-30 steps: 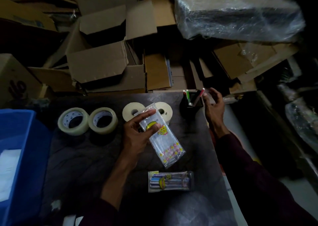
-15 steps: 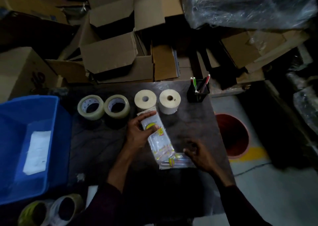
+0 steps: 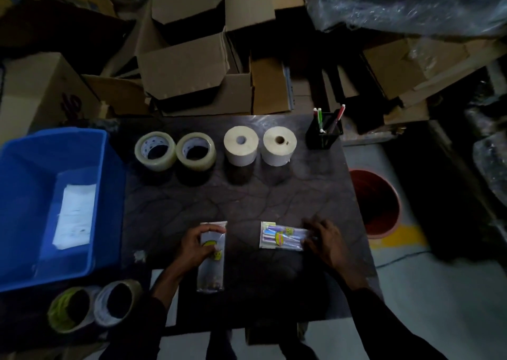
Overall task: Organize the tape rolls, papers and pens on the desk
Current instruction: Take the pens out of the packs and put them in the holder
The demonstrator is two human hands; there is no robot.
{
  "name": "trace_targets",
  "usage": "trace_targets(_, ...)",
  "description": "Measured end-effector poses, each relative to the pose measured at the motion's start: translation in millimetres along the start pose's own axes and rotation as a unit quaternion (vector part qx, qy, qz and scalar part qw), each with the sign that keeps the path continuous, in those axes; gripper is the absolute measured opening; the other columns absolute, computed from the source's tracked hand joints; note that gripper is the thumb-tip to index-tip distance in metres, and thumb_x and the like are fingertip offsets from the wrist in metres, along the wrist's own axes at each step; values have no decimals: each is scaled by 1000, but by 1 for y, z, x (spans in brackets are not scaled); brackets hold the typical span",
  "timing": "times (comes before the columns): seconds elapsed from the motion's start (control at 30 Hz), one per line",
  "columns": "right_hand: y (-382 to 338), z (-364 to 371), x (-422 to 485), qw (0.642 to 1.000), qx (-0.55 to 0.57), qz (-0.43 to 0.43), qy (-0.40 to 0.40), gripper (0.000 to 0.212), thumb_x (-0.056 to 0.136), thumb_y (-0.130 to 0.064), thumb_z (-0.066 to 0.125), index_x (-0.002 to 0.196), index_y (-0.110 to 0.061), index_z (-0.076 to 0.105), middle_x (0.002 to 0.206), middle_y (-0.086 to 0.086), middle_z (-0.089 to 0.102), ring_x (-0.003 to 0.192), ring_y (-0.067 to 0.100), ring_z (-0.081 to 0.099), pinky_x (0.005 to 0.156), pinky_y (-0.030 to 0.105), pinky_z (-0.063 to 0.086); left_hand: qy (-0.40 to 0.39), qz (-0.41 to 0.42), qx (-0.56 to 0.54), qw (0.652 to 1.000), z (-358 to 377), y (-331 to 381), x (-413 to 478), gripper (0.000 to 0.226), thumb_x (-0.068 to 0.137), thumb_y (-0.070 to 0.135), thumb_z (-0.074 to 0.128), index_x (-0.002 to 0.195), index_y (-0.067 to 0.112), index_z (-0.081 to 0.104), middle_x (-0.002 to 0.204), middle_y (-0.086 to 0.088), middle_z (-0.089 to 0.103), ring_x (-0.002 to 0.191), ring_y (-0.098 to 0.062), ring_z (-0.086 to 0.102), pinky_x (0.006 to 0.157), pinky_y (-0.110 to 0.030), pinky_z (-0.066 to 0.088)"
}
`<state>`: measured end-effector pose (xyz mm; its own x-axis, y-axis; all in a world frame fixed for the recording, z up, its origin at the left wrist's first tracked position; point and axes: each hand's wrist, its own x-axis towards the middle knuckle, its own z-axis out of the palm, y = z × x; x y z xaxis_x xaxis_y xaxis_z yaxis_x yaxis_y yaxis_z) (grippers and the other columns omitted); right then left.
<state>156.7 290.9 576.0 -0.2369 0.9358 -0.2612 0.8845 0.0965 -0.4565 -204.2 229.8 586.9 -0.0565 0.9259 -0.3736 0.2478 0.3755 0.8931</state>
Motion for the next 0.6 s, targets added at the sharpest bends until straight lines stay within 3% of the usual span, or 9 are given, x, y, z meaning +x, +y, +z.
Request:
trace_targets(0.13,-1,0,0,997,69,29,-15,62,77,-54,58,115,-6,70,113,12,68,102,21,62,87,11,37,30,51,118,991,1,-23,2,49,53,20,75,94,47,71,108,6,64,102,-15,61,95,-36,49)
trace_targets(0.23,-2,-1,-6,983,166,77,-5,21,80,-24,81,94,-13,70,86,-5,69,77,-6,61,72,1,39,88,22,177,980,2,-23,-2,55,57,7,68,97,44,70,115,5,40,107,-15,48,99,-30,41)
trace_targets(0.3,-1,-1,-10,969,229,92,-2,19,81,-10,80,84,-22,66,71,-11,65,65,-7,59,65,9,44,129,25,190,973,2,-17,-6,57,56,8,63,102,42,69,119,2,35,114,-22,46,102,-37,42)
trace_targets(0.43,-5,-3,-16,927,352,132,-17,11,85,1,72,80,-3,63,59,-6,59,53,2,49,50,19,39,119,-34,209,970,-5,-16,-14,72,58,7,65,123,38,59,133,-11,33,127,-32,39,111,-45,36)
trace_targets(0.5,-8,-4,-19,906,399,144,6,18,84,-7,75,81,4,61,64,4,60,59,12,51,53,23,40,85,-55,247,964,-10,-18,-18,90,56,15,67,140,36,44,145,-17,29,135,-37,35,115,-44,30)
trace_targets(0.6,-19,-11,-22,869,465,165,36,24,83,-14,78,89,6,63,74,15,62,66,22,53,57,28,48,11,-86,308,948,-22,-13,-18,115,62,23,83,152,39,13,153,-10,29,137,-28,38,112,-40,34)
